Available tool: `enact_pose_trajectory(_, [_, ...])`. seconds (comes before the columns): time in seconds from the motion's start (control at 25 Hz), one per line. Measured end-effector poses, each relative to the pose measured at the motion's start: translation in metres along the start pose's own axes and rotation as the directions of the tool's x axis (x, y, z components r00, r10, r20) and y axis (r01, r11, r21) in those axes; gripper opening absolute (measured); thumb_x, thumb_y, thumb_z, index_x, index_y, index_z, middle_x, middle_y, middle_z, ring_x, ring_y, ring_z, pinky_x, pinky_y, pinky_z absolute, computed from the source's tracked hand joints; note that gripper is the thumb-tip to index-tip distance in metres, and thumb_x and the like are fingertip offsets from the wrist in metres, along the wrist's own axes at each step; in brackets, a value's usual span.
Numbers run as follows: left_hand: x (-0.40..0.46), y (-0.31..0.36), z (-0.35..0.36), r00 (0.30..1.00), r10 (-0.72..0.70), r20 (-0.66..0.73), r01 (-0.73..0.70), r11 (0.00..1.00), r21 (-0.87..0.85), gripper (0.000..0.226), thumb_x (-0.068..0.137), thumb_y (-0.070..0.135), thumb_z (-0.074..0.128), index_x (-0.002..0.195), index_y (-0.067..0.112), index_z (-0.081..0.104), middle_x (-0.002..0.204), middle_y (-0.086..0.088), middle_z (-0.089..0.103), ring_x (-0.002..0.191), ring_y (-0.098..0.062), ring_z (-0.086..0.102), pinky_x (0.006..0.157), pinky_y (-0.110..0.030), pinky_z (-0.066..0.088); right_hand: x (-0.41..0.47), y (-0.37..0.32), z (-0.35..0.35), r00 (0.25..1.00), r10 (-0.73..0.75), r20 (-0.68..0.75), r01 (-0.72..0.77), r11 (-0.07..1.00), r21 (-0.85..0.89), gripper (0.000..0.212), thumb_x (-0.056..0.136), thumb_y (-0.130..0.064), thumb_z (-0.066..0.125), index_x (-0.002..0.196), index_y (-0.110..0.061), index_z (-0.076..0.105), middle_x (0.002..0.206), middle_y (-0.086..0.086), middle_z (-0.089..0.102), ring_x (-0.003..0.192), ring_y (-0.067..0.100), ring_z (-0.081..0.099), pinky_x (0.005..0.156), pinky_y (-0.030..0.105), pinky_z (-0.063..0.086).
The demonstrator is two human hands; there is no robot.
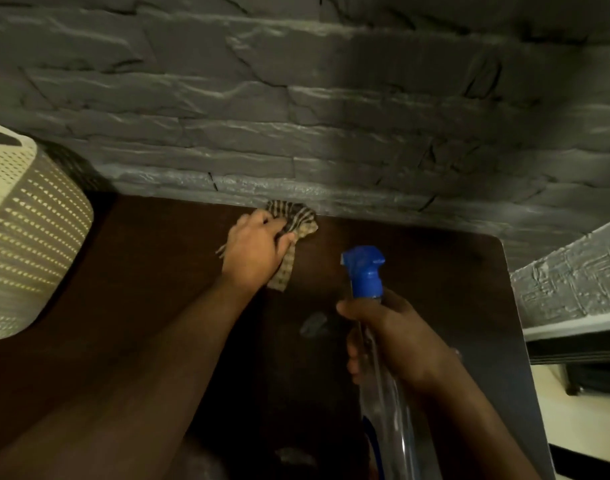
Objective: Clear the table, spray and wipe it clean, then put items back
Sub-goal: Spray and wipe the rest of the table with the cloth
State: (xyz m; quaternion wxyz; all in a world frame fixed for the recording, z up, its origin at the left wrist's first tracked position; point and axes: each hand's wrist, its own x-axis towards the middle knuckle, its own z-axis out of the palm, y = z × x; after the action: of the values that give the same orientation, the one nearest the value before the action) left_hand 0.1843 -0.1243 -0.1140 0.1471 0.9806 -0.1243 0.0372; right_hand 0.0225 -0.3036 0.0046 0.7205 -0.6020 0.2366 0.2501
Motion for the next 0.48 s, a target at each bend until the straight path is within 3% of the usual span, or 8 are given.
enact_pose_trajectory(0.08, [0.012,0.033,0.006,0.998,0.020,0.062,-0.018,1.000,-0.024,0.035,0.092,0.041,0.051,0.119,0.022,0.063,0.114,-0.005,0.056,0.104,-0.025,0.049,0.087,-0.037,0.039,0.002,0.001,0.000,1.000,-0.007,-0.029,0.008,0.999,0.033,0.024,0.088,-0.019,0.061,0.110,-0.017,0.051,0.067,0.011,0.055,0.052,0.021,0.054,0.046,0.029,0.049])
enact_pose_trajectory(0.2, [-0.040,0.018,0.008,0.950,0.298,0.094,-0.292,0.954,-0.070,0.038,0.092,0.047,0.047,0.120,0.026,0.062,0.107,0.002,0.054,0.098,-0.021,0.049,0.083,-0.035,0.038,0.001,0.005,0.000,0.999,0.032,-0.005,-0.031,0.997,0.073,0.029,0.086,-0.019,0.063,0.112,-0.015,0.051,0.065,0.011,0.055,0.053,0.023,0.054,0.049,0.032,0.047])
enact_pose_trajectory(0.24, [-0.047,-0.003,0.002,0.955,0.287,0.068,-0.284,0.957,-0.052,0.038,0.091,0.047,0.047,0.118,0.026,0.064,0.105,0.002,0.056,0.095,-0.022,0.051,0.081,-0.035,0.040,0.000,0.006,-0.002,0.999,0.046,-0.005,-0.045,0.996,0.079,0.029,0.086,-0.019,0.063,0.112,-0.015,0.051,0.065,0.011,0.055,0.052,0.023,0.054,0.049,0.032,0.047])
enact_pose_trajectory(0.36, [-0.008,-0.026,-0.008,1.000,-0.025,-0.004,0.025,1.000,-0.006,0.033,0.091,0.041,0.054,0.114,0.019,0.066,0.107,-0.006,0.058,0.097,-0.028,0.052,0.082,-0.038,0.042,-0.003,0.007,-0.006,0.999,0.034,-0.011,-0.034,0.998,0.047,0.027,0.087,-0.019,0.062,0.112,-0.018,0.050,0.065,0.011,0.057,0.052,0.021,0.055,0.049,0.031,0.047])
enact_pose_trajectory(0.48, [0.009,-0.002,0.005,0.999,0.044,0.011,-0.044,0.999,0.004,0.032,0.092,0.039,0.055,0.116,0.020,0.064,0.111,-0.007,0.056,0.103,-0.029,0.050,0.085,-0.039,0.040,-0.006,0.013,-0.009,0.998,0.062,-0.013,-0.061,0.998,0.017,0.026,0.087,-0.020,0.061,0.110,-0.018,0.050,0.063,0.012,0.057,0.052,0.025,0.054,0.049,0.032,0.047])
